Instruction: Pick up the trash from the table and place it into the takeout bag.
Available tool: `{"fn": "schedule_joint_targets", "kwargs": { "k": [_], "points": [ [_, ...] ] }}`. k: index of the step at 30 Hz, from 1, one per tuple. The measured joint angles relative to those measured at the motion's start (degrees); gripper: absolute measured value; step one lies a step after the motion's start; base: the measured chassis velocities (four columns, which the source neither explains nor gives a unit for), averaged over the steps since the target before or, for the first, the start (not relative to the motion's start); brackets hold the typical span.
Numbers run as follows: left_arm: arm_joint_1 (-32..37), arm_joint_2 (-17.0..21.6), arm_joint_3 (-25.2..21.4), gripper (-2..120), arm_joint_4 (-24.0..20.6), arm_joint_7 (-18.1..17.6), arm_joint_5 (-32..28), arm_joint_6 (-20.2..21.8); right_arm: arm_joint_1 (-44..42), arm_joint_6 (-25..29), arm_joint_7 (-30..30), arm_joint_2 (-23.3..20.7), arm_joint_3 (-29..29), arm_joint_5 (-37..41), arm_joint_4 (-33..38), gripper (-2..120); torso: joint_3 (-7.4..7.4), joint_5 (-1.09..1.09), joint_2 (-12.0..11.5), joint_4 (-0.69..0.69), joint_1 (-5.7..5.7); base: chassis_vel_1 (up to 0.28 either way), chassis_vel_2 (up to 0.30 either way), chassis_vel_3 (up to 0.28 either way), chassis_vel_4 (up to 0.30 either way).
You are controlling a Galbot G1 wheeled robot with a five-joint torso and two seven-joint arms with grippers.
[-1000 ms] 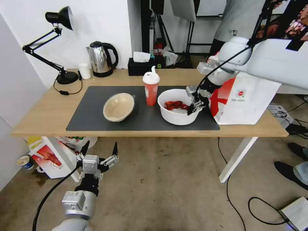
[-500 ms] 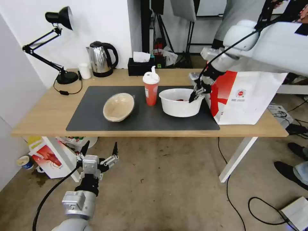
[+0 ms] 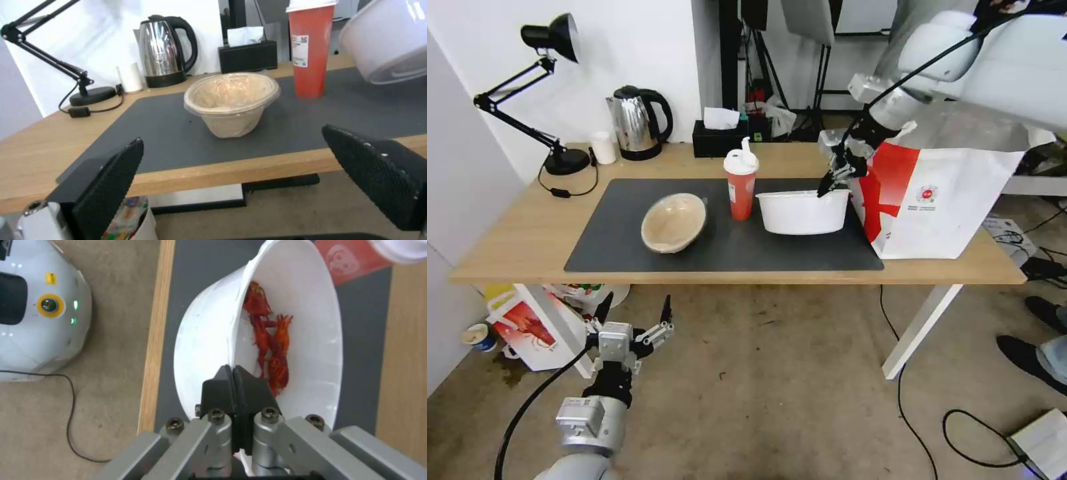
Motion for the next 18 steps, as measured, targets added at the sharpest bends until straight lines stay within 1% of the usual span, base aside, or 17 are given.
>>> {"fn": "schedule_joint_targets", "kwargs": {
  "k": [18],
  "points": [
    [0.0, 0.0, 0.0, 100, 0.0, 0.0, 0.0, 0.0, 3.6, 0.3, 1.1, -0.5, -0.3, 2.7, -0.7, 0, 0.0, 0.01, 0.0, 0.0, 0.0, 0.0, 0.0, 0.0, 0.0]
  ]
}}
